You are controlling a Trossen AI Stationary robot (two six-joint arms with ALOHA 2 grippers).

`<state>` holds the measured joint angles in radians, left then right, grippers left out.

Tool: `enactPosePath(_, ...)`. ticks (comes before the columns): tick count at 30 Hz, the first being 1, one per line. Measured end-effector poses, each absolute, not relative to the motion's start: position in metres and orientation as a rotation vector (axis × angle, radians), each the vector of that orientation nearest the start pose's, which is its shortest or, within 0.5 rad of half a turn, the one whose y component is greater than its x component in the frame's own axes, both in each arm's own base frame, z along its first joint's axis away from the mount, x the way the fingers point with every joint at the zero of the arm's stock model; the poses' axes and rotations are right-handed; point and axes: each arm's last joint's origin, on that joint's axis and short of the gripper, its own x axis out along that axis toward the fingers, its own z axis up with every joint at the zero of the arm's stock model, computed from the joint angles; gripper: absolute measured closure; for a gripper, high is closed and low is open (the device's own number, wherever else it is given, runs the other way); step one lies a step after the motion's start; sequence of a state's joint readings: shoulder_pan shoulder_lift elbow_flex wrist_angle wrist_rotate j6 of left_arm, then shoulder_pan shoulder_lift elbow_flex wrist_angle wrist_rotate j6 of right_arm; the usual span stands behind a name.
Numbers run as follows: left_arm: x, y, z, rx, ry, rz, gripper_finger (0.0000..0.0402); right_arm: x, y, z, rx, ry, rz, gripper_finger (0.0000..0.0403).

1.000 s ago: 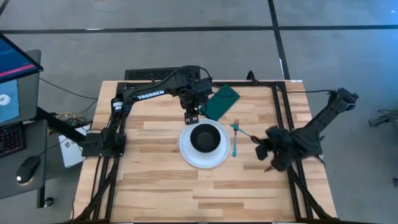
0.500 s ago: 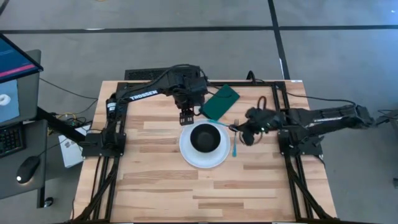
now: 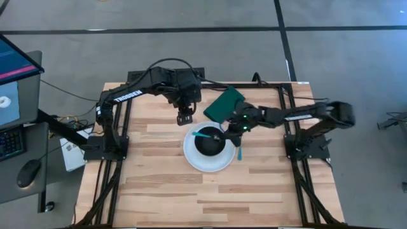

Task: Set table place
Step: Put the blue spoon into the black bowl

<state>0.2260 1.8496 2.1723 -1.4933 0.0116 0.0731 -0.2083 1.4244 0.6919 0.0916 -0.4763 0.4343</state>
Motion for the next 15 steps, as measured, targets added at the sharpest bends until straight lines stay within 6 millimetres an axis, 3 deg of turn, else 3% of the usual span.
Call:
enactPosePath(7,0.335,0.077,0.403,-0.065,1.170,0.141,0.0207,0.310,-0.049,0.184,0.584,0.710,0.166,0.0385)
enactPosePath(15,0.335,0.077,0.403,-0.065,1.172,0.140,0.0207,0.331,-0.051,0.167,0.517,0.856,0.154,0.0385)
